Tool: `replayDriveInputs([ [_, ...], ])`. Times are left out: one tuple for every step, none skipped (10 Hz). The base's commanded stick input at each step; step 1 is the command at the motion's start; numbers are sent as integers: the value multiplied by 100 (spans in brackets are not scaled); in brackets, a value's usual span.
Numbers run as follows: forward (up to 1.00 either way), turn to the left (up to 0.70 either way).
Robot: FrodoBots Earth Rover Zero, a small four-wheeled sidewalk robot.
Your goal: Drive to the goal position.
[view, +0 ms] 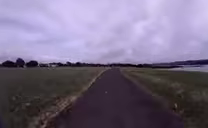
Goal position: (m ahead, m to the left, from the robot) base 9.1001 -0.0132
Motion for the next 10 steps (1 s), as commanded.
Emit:
replayDriveInputs([
  [70,0],
  [70,0],
  [70,0],
  [70,-9],
  [70,-12],
  [70,-14],
  [70,-14],
  [70,-14],
  [70,-14],
  [70,-14],
])
